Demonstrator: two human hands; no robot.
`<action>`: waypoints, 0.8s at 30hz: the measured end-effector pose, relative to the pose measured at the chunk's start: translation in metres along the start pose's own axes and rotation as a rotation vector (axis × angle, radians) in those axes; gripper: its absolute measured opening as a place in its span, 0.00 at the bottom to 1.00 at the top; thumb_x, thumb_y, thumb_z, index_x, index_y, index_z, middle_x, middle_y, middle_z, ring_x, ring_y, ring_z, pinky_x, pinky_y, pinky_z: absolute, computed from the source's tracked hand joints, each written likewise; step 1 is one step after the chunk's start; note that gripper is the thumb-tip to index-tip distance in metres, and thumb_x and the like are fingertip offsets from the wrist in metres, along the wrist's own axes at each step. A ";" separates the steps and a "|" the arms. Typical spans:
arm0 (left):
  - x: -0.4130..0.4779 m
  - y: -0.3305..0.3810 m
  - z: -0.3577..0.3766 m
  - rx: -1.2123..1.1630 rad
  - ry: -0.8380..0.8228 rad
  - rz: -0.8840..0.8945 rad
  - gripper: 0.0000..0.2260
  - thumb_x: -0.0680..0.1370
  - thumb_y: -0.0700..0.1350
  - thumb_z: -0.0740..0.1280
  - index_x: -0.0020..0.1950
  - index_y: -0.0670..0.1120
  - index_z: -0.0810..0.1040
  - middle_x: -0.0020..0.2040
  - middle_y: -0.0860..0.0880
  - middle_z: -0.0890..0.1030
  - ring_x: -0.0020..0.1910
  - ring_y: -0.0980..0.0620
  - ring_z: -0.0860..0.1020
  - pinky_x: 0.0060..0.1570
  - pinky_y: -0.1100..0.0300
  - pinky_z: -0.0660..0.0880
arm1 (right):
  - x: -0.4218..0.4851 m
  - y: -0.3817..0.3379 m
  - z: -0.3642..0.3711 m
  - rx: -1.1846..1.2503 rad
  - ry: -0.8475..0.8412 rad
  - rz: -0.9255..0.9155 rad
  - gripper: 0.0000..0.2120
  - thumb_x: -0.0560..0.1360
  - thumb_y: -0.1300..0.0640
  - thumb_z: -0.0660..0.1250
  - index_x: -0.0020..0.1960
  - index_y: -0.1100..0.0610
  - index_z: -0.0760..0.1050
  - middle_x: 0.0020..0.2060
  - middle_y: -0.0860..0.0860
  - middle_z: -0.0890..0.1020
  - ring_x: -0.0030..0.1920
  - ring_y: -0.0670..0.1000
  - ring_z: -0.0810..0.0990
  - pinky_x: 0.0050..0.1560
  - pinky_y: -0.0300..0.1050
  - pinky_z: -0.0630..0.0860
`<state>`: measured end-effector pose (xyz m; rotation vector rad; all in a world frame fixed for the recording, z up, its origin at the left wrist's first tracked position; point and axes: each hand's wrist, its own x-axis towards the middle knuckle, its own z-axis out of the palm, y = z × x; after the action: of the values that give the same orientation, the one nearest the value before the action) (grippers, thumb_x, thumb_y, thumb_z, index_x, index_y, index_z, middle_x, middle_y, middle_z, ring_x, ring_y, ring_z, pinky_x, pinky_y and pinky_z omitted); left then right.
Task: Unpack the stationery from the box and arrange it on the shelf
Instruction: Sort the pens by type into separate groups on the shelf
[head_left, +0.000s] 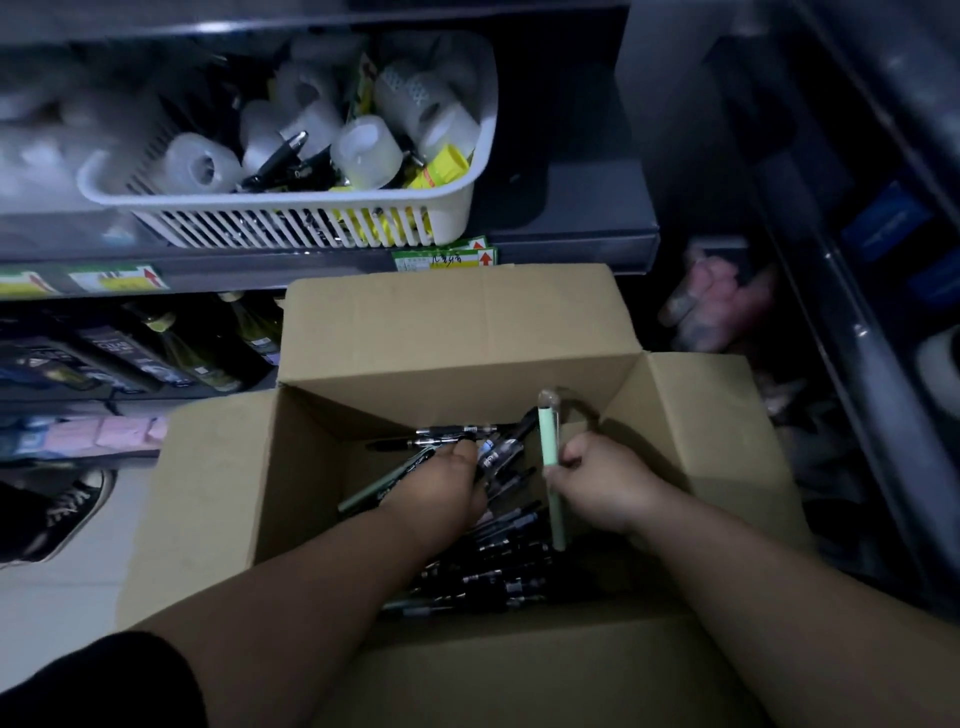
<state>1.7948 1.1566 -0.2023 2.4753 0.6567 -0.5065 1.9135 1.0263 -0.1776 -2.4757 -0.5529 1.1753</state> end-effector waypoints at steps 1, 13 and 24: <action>-0.004 0.002 -0.005 -0.039 0.028 0.014 0.15 0.78 0.44 0.63 0.62 0.41 0.69 0.60 0.41 0.75 0.56 0.42 0.76 0.53 0.55 0.71 | -0.007 0.000 -0.003 0.062 0.009 -0.013 0.11 0.78 0.50 0.64 0.55 0.56 0.76 0.46 0.52 0.81 0.43 0.51 0.79 0.35 0.39 0.71; -0.071 0.060 -0.074 -0.330 0.287 0.182 0.10 0.79 0.50 0.63 0.58 0.49 0.69 0.43 0.47 0.80 0.42 0.47 0.79 0.40 0.57 0.73 | -0.122 0.002 -0.030 0.735 0.335 -0.057 0.05 0.79 0.54 0.65 0.54 0.50 0.75 0.45 0.48 0.84 0.44 0.46 0.81 0.51 0.43 0.77; -0.166 0.161 -0.067 -0.555 0.194 0.528 0.06 0.79 0.48 0.63 0.56 0.53 0.70 0.42 0.55 0.77 0.42 0.54 0.75 0.40 0.64 0.66 | -0.298 0.047 0.040 1.125 0.607 0.117 0.06 0.79 0.54 0.64 0.53 0.55 0.76 0.40 0.51 0.82 0.40 0.50 0.80 0.44 0.47 0.78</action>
<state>1.7620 1.0173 -0.0087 2.0512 0.1541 0.1130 1.7177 0.8475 -0.0275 -1.6877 0.3614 0.4501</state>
